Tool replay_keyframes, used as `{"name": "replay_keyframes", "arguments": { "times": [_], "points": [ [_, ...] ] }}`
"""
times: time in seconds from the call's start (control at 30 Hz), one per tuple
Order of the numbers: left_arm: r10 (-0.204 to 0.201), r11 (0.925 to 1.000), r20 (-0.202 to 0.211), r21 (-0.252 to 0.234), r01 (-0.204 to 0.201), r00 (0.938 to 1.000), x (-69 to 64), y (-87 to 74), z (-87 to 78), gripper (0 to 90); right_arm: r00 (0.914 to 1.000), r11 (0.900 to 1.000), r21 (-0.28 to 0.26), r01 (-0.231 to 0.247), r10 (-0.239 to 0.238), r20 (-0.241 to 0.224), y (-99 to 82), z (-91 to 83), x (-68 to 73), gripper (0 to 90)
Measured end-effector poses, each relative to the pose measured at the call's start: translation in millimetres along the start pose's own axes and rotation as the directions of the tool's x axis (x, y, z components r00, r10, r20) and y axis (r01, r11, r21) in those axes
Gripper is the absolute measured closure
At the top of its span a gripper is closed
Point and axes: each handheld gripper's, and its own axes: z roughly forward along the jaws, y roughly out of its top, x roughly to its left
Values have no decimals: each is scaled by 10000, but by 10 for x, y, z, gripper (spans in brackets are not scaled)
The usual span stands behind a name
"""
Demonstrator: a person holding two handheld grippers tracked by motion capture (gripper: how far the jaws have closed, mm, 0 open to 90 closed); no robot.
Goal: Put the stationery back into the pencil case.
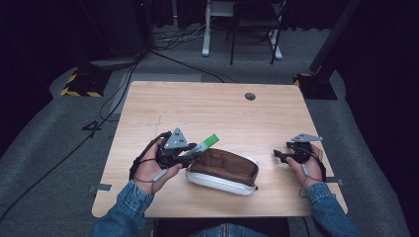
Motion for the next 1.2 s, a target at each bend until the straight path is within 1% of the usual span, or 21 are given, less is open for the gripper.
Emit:
{"name": "replay_keyframes", "arguments": {
  "times": [0.17,0.2,0.23,0.33,0.53,0.7,0.8,1.07,1.2],
  "points": [
    [167,9998,207,58,-168,9996,-55,15,30,659,10000,10000,7,13,-13,-11,1,1,0,275],
    [319,9995,314,64,-322,9990,-76,22,45,659,10000,10000,8,16,-16,-11,1,1,-1,275],
    [391,9992,354,92,-394,9986,-89,27,52,659,10000,10000,10,10,-10,-11,2,1,0,275],
    [454,9989,448,83,-458,9980,-122,36,70,659,10000,10000,8,15,-15,-12,2,1,0,275],
    [726,9972,654,112,-735,9952,-174,55,103,659,10000,10000,10,14,-14,-11,2,1,0,275],
    [1101,9936,841,173,-1120,9904,-223,68,140,659,10000,10000,9,17,-17,-12,2,1,0,275],
    [1244,9918,951,192,-1267,9877,-248,75,173,659,10000,10000,9,17,-17,-14,2,1,0,275],
    [1408,9885,1265,378,-1466,9819,-293,76,252,658,10000,10000,12,19,-19,-18,2,1,1,275],
    [1562,9848,1415,534,-1651,9775,-310,72,297,659,10000,10000,15,30,-30,-18,2,0,1,275]
  ]
}}
